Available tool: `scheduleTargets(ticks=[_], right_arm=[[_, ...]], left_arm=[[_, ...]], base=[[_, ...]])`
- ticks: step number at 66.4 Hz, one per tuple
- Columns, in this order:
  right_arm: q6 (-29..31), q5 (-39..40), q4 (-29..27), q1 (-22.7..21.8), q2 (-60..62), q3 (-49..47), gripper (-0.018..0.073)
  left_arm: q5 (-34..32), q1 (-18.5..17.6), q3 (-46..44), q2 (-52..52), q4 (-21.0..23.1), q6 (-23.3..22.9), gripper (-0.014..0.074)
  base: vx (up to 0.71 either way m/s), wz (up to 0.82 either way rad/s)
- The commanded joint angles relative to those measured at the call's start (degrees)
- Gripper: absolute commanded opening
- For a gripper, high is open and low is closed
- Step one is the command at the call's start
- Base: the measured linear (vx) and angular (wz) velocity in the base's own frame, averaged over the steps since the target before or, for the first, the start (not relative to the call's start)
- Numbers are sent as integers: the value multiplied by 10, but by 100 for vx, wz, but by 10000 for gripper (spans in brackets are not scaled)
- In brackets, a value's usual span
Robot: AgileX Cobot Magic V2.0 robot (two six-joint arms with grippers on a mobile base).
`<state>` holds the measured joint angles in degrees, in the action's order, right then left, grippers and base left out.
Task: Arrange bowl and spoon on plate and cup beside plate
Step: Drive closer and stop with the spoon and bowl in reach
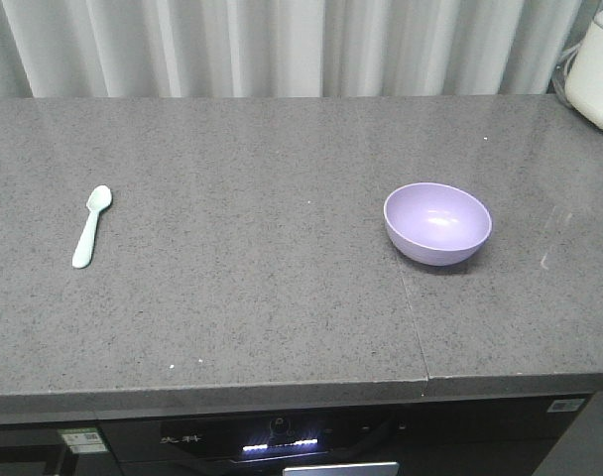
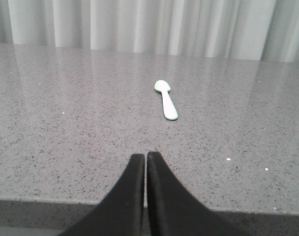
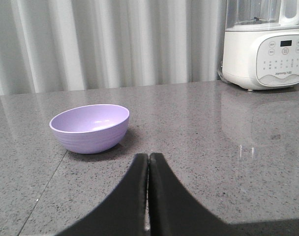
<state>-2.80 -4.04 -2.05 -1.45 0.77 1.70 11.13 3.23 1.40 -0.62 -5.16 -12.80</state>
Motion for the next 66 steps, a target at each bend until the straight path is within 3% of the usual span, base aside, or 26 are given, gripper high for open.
scheduleTargets(ticks=[1, 66], right_arm=[[4, 40, 3, -3, 3, 4, -3], [4, 40, 3, -3, 3, 4, -3]], left_arm=[[-40, 0, -11, -8, 0, -7, -6], [-40, 0, -11, -8, 0, -7, -6]], base=[[5, 0], [5, 0]])
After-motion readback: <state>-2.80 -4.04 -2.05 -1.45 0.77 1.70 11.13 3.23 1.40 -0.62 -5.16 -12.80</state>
